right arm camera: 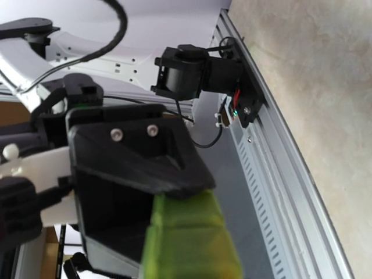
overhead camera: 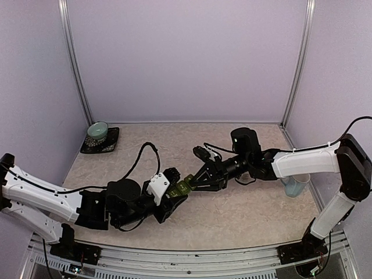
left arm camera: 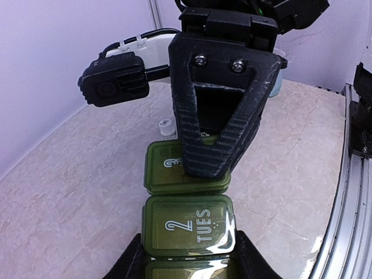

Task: Sort the pills into containers
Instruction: Close the lid of the pill container on the pill container, then pass from the left arm to the right

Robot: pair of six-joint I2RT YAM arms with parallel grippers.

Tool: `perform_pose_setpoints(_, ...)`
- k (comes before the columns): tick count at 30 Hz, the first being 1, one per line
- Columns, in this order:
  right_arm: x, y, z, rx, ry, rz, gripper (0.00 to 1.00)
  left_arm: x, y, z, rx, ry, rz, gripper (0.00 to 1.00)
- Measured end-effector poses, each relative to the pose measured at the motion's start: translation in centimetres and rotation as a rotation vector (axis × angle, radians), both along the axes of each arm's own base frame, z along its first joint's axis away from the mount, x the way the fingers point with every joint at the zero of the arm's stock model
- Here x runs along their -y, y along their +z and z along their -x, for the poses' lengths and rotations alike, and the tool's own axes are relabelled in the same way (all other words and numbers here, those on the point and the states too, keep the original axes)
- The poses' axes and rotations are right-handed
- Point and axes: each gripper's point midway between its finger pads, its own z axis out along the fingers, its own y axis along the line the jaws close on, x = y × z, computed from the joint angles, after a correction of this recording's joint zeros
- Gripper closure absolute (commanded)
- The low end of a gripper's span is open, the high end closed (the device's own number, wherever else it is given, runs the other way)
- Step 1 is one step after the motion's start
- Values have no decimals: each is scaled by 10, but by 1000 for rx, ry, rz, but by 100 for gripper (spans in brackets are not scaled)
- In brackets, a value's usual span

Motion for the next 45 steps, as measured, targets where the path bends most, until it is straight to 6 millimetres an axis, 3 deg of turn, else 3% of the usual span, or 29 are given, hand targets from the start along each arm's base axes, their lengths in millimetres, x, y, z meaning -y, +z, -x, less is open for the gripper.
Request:
perform_pose_setpoints(10, 0, 8, 1, 62, 8, -66, 74, -5, 10, -1, -21, -18, 51, 69)
perform_pose_setpoints(16, 1, 8, 1, 70, 10, -68, 88, -5, 10, 0, -23, -25, 51, 69)
perform_pose_setpoints(18, 1, 8, 1, 77, 10, -71, 79, -5, 10, 0, -23, -26, 51, 69)
perform_pose_setpoints(19, 1, 8, 1, 79, 10, -71, 65, -4, 10, 0, -23, -26, 51, 69)
perform_pose_setpoints(22, 1, 8, 2, 91, 14, -75, 9, -4, 10, 0, -27, -29, 51, 69)
perform_pose_setpoints(23, 1, 8, 2, 104, 17, -78, 1, -5, 9, 0, -30, -27, 49, 69)
perform_pose_setpoints(29, 9, 15, -4, 239, 19, -77, 0, -7, 2, -3, -52, -31, 29, 69)
perform_pose_setpoints(35, 24, 37, -28, 601, -73, -30, 0, -9, -11, -3, -100, -80, -26, 69)
perform_pose_setpoints(40, 41, 51, -29, 836, -121, -25, 1, -12, -14, 0, -112, -134, -57, 68)
perform_pose_setpoints(42, 41, 49, -27, 848, -110, -28, 5, -11, -9, 5, -97, -166, -57, 68)
perform_pose_setpoints(45, 35, 28, -27, 792, -72, -3, 9, -10, -1, 11, -59, -217, -59, 68)
